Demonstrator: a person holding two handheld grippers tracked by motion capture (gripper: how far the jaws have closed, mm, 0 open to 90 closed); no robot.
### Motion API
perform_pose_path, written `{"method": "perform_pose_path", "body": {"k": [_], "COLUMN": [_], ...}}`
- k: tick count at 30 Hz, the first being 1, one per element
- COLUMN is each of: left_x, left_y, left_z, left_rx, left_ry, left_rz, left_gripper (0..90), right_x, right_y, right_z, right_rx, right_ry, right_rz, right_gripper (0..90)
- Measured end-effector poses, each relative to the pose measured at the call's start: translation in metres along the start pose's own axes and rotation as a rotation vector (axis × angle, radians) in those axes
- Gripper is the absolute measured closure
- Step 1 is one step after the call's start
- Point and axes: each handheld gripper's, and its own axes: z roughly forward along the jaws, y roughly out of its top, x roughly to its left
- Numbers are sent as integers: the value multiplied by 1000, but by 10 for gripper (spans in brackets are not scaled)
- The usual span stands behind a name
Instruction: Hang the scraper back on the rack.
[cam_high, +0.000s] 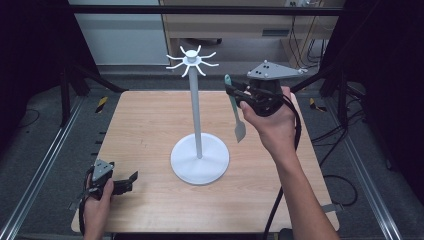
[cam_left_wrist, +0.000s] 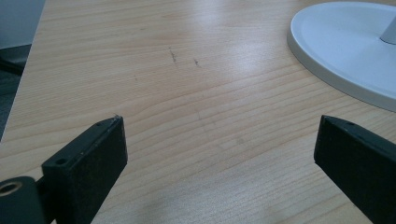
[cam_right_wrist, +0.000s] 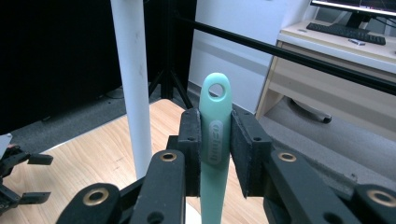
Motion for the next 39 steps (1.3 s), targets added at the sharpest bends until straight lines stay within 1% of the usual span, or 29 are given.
{"method": "perform_pose_path", "body": {"k": [4, 11, 22, 31, 39], "left_x": [-1, 0, -1, -1, -1], "left_y": [0, 0, 0, 0, 0], "left_z": [0, 0, 1, 1, 1], "left_rx": [-3, -3, -3, -4, 2], "left_ry": [-1, -1, -2, -4, -8], "left_rz": [-2, -4, -1, -1, 3], "left_gripper": [22, 22, 22, 22, 23], "right_x": [0, 0, 5, 8, 8], "right_y": [5, 15, 26, 33, 34], "right_z": [-2, -9, -13, -12, -9], "right_rx": [-7, -36, -66, -67, -65], "right_ry": [10, 11, 29, 47, 60], "right_rz": [-2, -8, -22, -34, -31], "right_gripper": [748, 748, 748, 748, 747]}}
